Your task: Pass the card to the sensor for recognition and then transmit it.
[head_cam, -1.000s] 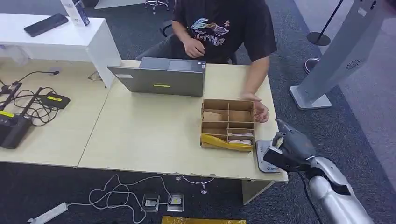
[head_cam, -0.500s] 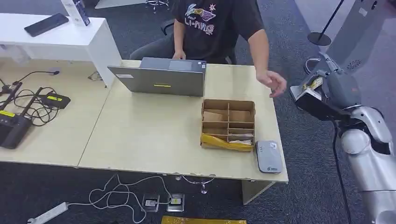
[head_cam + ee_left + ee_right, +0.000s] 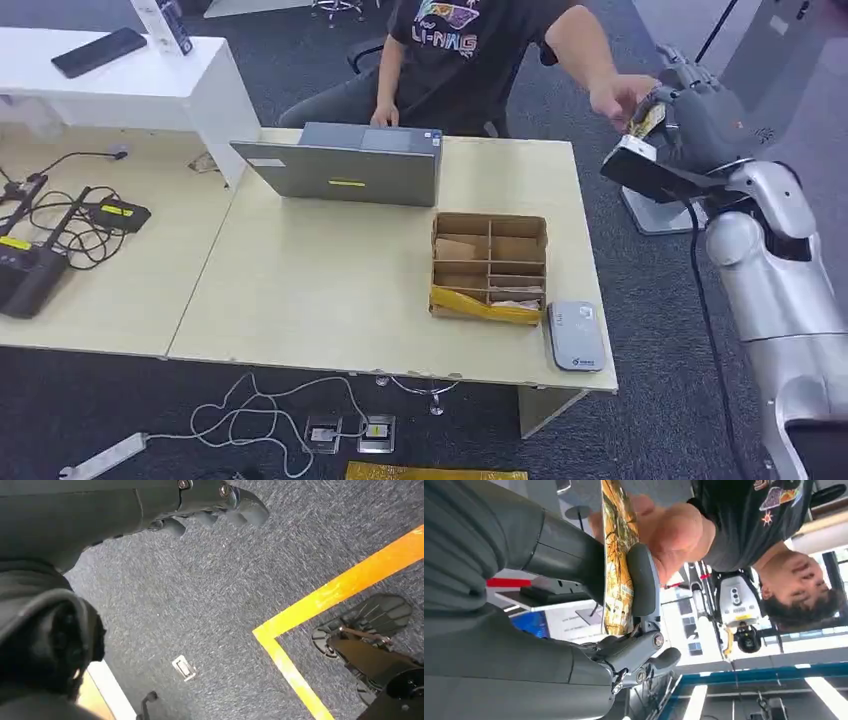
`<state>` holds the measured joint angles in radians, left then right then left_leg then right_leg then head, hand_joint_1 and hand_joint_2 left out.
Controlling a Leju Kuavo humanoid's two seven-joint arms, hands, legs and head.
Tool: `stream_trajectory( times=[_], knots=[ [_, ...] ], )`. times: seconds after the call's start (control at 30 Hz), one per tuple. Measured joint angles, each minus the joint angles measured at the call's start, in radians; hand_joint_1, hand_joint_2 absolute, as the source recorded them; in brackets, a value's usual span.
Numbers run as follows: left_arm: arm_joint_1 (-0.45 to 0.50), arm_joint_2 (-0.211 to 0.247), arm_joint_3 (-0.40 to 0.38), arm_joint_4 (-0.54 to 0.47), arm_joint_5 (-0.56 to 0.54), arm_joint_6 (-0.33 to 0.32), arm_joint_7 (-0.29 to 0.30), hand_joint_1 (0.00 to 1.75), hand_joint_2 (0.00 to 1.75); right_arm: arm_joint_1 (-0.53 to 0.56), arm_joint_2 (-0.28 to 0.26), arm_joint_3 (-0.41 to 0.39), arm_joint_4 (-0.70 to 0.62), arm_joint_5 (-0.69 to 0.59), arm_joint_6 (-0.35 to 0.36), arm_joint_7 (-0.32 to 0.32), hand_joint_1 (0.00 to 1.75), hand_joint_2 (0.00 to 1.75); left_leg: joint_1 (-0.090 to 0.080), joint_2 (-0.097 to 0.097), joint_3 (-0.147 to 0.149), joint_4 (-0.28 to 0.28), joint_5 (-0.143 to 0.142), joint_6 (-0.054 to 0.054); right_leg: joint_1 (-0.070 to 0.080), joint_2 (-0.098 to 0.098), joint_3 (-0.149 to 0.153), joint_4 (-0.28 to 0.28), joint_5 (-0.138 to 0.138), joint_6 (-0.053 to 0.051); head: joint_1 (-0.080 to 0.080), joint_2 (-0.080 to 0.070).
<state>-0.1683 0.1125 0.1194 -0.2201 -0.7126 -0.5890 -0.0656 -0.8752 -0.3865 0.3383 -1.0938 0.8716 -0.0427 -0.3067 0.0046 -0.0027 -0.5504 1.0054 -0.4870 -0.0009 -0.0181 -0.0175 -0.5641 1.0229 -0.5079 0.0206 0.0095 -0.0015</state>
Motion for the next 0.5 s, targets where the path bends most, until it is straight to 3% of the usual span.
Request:
stream_trajectory(
  times=[0.33,0.37,0.4,0.43,0.5],
  knots=[
    [-0.006,-0.003,-0.001,0.0,-0.01,0.0,0.01,0.0,0.0,-0.162,0.125,0.073,0.336,0.052,-0.121,-0.032,1.75,1.75,0.0,0.0,-0.001,0.0,0.0,0.0,0.0,0.0,-0.001,0.0,0.0,0.0,0.0,0.0],
    [-0.006,-0.003,-0.001,0.0,-0.01,0.0,0.01,0.0,0.0,-0.168,0.132,0.077,0.36,0.052,-0.131,-0.031,0.66,1.75,0.0,0.0,-0.001,0.0,0.0,0.0,0.0,0.0,-0.001,0.0,0.0,0.0,0.0,0.0],
    [-0.006,-0.003,-0.001,0.0,-0.011,0.0,0.011,0.0,0.0,-0.172,0.138,0.079,0.384,0.052,-0.139,-0.031,0.4,1.75,0.0,0.0,-0.001,0.0,0.0,0.0,0.0,0.0,-0.001,0.0,0.0,0.0,0.0,0.0],
    [-0.006,-0.003,-0.001,0.0,-0.013,0.0,0.012,0.0,0.0,-0.175,0.144,0.08,0.408,0.051,-0.147,-0.031,0.0,1.75,0.0,0.0,-0.001,0.0,0.0,0.0,0.0,0.0,-0.001,0.0,0.0,0.0,0.0,0.0],
    [-0.006,-0.003,-0.001,0.0,-0.013,0.0,0.013,0.0,0.0,-0.177,0.155,0.082,0.45,0.05,-0.164,-0.032,0.0,1.75,0.0,0.0,-0.001,0.0,0.0,0.0,0.0,0.0,-0.001,0.0,0.0,0.0,0.0,0.0]
  ],
)
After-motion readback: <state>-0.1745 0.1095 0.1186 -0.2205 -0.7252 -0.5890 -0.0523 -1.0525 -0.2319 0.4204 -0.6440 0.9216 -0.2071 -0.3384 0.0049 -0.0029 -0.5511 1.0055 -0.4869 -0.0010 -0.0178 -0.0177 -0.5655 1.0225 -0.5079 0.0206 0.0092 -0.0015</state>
